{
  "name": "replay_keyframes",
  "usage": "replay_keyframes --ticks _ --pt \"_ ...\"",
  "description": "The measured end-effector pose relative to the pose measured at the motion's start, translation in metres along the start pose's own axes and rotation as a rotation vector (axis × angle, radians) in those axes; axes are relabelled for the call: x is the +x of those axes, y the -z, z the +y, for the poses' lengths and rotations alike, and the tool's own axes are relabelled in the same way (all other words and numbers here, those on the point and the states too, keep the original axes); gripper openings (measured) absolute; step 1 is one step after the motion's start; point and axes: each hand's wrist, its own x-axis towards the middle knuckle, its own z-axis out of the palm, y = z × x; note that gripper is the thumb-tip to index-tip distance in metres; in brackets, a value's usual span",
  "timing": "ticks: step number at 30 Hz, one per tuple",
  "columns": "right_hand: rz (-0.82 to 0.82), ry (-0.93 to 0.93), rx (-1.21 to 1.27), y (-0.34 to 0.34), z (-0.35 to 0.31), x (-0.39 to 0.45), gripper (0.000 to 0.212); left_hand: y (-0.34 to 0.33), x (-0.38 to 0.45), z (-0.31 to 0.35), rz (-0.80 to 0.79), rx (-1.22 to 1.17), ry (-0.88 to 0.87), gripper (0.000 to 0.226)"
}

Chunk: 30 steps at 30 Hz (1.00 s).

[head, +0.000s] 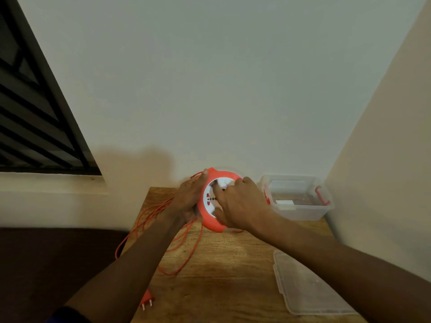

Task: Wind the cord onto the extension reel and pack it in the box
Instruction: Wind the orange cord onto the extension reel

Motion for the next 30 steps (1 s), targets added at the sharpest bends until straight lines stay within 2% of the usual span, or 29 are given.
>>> replay_keyframes --ticks 2,4,10,13,14,17,19,22,25,28,30 --pt "0.058 -0.151 0.096 0.000 -0.004 0.003 0.052 -0.003 0.000 0.001 0.022 -0.024 -0.007 0.062" --pt "0.090 -0.220 0.153 -0.001 -0.004 0.006 0.050 -0.006 -0.002 0.001 0.031 -0.009 -0.004 0.062" --pt "0.113 -0.222 0.124 -0.002 0.009 0.003 0.054 -0.010 -0.001 -0.001 0.024 0.038 0.042 0.066" --pt "0.170 -0.055 0.105 0.004 0.016 -0.003 0.029 -0.010 0.004 0.006 0.056 0.071 0.075 0.067" --pt "0.179 0.025 0.114 0.005 0.019 -0.005 0.030 -0.009 0.005 0.009 0.059 0.081 0.084 0.067" --pt "0.092 0.175 0.169 0.007 0.028 -0.012 0.058 -0.006 0.007 0.019 0.033 0.108 0.099 0.077" --pt "0.001 0.196 0.140 0.009 0.031 -0.012 0.068 -0.004 0.007 0.021 0.020 0.104 0.102 0.083" --pt "-0.056 0.224 0.074 0.015 0.030 -0.011 0.065 -0.005 0.006 0.022 0.003 0.104 0.116 0.082" --pt "-0.049 0.328 0.054 0.016 0.026 -0.012 0.055 -0.004 0.005 0.019 -0.014 0.122 0.138 0.073" --pt "-0.051 0.333 0.014 0.010 0.023 -0.011 0.067 0.001 0.004 0.017 -0.016 0.145 0.152 0.060" --pt "-0.036 0.280 0.002 0.006 0.020 -0.010 0.074 0.001 0.002 0.016 -0.030 0.144 0.153 0.061"
